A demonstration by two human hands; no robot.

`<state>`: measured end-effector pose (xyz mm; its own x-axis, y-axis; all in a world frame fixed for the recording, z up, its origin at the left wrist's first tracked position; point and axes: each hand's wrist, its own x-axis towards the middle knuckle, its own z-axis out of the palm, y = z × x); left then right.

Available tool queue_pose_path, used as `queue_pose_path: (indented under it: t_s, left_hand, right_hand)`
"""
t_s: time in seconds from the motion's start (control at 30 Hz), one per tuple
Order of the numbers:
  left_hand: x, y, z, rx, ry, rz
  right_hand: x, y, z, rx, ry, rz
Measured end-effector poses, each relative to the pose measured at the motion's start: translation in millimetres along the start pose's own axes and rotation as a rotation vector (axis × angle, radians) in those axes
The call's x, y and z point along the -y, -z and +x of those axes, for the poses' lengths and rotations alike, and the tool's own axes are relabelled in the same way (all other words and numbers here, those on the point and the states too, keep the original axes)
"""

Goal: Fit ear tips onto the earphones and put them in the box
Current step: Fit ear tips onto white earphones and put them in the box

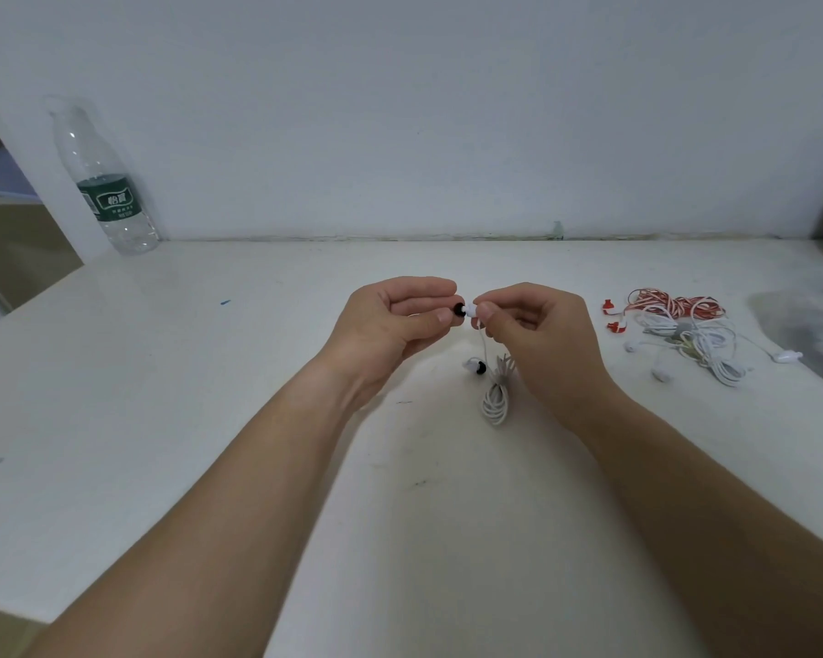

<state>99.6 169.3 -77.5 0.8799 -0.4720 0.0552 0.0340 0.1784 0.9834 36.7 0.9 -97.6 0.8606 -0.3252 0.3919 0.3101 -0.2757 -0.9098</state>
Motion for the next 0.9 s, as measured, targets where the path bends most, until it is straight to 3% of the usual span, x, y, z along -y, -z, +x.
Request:
queue_pose_path:
  t_s: [0.9]
  left_hand:
    - [-0.7, -1.4, -2.9, 0.068, 0.076, -0.021]
  right_hand:
    - [6.6, 8.0, 2.0, 0.155, 0.024, 0.06]
